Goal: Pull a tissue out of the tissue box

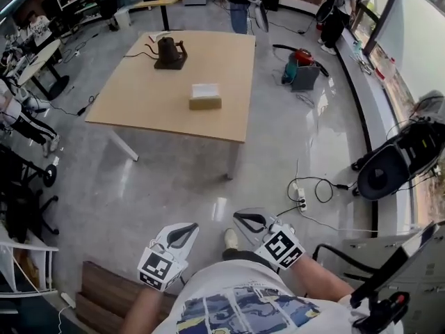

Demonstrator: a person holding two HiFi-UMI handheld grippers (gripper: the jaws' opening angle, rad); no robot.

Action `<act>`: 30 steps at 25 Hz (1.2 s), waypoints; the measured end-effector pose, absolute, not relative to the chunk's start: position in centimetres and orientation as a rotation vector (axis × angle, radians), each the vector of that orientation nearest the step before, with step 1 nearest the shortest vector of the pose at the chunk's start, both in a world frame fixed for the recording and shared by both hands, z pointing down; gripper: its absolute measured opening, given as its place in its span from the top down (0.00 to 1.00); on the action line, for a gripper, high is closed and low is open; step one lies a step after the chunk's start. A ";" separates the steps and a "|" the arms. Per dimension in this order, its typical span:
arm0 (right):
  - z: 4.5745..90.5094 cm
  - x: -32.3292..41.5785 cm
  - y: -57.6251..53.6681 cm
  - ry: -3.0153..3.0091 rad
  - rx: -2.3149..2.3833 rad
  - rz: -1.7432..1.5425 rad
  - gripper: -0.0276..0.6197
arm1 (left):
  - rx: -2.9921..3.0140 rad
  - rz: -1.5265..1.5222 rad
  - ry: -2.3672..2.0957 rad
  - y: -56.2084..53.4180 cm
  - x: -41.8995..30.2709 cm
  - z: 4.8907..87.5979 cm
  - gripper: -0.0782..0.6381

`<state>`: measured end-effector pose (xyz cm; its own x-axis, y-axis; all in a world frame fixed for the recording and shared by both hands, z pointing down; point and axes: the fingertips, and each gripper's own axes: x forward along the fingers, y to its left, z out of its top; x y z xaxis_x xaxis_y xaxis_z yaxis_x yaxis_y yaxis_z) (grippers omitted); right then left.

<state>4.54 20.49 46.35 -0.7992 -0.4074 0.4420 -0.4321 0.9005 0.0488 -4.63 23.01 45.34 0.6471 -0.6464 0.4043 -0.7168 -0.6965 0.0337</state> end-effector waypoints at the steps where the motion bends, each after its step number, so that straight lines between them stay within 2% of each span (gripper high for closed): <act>1: 46.4 4.5 19.6 -2.621 0.596 0.074 0.95 | 2.669 0.558 -1.134 22.0 -4.6 45.4 0.88; 11: 48.2 4.7 11.3 -2.642 0.505 0.100 0.95 | 2.650 0.587 -1.216 12.6 -3.9 45.6 0.88; 21: 48.6 1.2 2.4 -2.600 0.604 0.086 0.95 | 2.702 0.560 -1.173 3.1 -8.6 46.1 0.88; 30: 45.9 -4.8 -6.4 -2.544 0.830 0.104 0.95 | 2.841 0.536 -0.934 -6.3 -13.5 44.4 0.88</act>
<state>-4.76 -6.40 45.87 -0.7123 -0.5405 0.4477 -0.5753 0.8150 0.0687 -13.52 -6.32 44.44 0.7493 -0.5552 0.3611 -0.5917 -0.8061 -0.0117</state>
